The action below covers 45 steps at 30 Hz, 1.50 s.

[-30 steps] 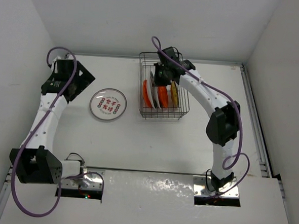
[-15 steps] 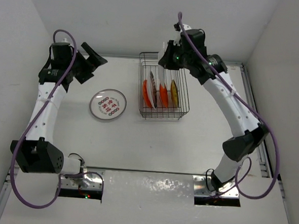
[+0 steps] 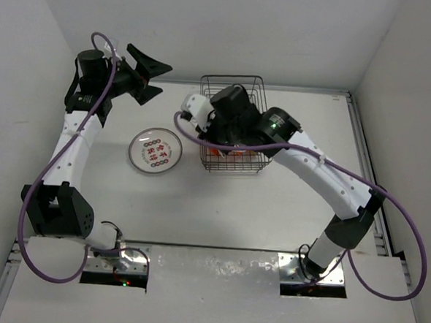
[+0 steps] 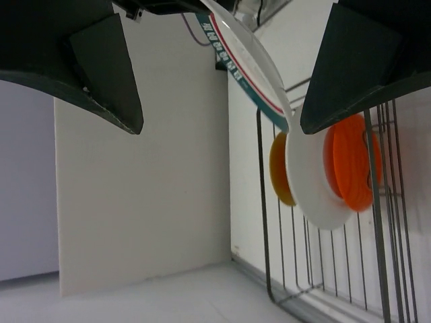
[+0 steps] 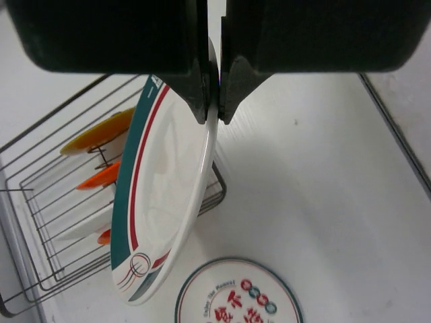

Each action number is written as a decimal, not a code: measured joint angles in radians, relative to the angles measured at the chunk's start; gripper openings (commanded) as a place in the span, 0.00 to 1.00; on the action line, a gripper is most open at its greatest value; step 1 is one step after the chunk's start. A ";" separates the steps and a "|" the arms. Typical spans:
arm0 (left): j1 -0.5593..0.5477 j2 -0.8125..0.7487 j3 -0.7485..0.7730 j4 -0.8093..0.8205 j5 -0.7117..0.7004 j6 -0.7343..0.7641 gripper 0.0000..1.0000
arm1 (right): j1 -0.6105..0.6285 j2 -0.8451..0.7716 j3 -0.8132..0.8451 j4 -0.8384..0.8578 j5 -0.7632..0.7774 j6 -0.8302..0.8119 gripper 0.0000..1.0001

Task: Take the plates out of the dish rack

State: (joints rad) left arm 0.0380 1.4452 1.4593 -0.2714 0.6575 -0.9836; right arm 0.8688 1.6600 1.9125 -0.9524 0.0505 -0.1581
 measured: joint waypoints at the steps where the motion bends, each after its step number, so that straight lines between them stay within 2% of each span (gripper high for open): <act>1: -0.004 0.000 -0.018 0.002 0.010 -0.005 1.00 | 0.034 0.006 -0.004 -0.021 0.031 -0.027 0.00; 5: -0.020 0.006 -0.081 -0.055 0.033 0.003 1.00 | 0.098 0.025 0.007 -0.033 0.154 -0.098 0.00; 9: -0.034 0.027 -0.084 -0.185 0.023 0.079 0.97 | 0.124 0.052 0.043 -0.019 0.232 -0.136 0.00; 13: -0.053 0.052 -0.083 -0.283 0.011 0.148 0.97 | 0.145 0.104 0.081 -0.002 0.244 -0.150 0.00; 18: -0.076 0.062 -0.083 -0.318 0.013 0.169 0.97 | 0.163 0.192 0.131 0.013 0.232 -0.154 0.00; 19: -0.078 0.062 -0.083 -0.318 0.013 0.169 0.93 | 0.164 0.204 0.131 0.019 0.233 -0.154 0.00; 20: -0.079 0.062 -0.083 -0.319 0.013 0.169 0.75 | 0.167 0.214 0.131 0.025 0.234 -0.156 0.00; 22: -0.079 0.062 -0.083 -0.320 0.012 0.167 0.55 | 0.170 0.221 0.128 0.045 0.239 -0.160 0.00; 23: -0.079 0.062 -0.083 -0.321 0.011 0.169 0.35 | 0.172 0.220 0.126 0.058 0.240 -0.159 0.00; 24: -0.079 0.062 -0.083 -0.324 0.012 0.181 0.25 | 0.175 0.217 0.121 0.081 0.241 -0.159 0.00; 26: -0.079 0.062 -0.083 -0.327 0.008 0.173 0.11 | 0.179 0.215 0.115 0.114 0.240 -0.156 0.00; 27: -0.079 0.062 -0.085 -0.323 0.006 0.170 0.00 | 0.184 0.215 0.110 0.120 0.236 -0.160 0.00; 28: -0.079 0.062 -0.086 -0.329 0.000 0.167 0.00 | 0.189 0.215 0.105 0.124 0.241 -0.164 0.01; 29: -0.078 0.062 -0.090 -0.334 -0.003 0.173 0.00 | 0.197 0.215 0.100 0.134 0.253 -0.174 0.14; 30: -0.076 0.062 -0.093 -0.344 -0.002 0.181 0.00 | 0.204 0.215 0.097 0.139 0.258 -0.175 0.39; 31: -0.074 0.062 -0.095 -0.351 0.002 0.185 0.00 | 0.208 0.215 0.096 0.152 0.258 -0.162 0.90; 32: -0.068 0.062 -0.097 -0.352 -0.002 0.194 0.00 | 0.209 0.213 0.095 0.173 0.260 -0.148 0.99; 35: -0.023 0.053 -0.113 -0.345 -0.002 0.199 0.00 | 0.207 0.179 0.068 0.231 0.261 -0.126 0.99; 38: 0.074 0.024 -0.142 -0.331 -0.023 0.198 0.00 | 0.201 0.097 0.000 0.280 0.260 -0.076 0.99; 42: 0.262 -0.068 -0.243 -0.262 -0.170 0.195 0.00 | 0.164 -0.013 -0.021 0.285 0.250 0.068 0.99; 45: 0.283 -0.097 -0.330 -0.177 -0.286 0.195 0.00 | 0.070 -0.008 0.069 0.240 0.244 0.220 0.98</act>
State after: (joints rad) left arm 0.3214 1.3487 1.1294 -0.4484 0.3714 -0.7887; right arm 0.9390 1.6524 1.9820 -0.7120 0.2947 0.0620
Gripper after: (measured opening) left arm 0.051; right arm 0.986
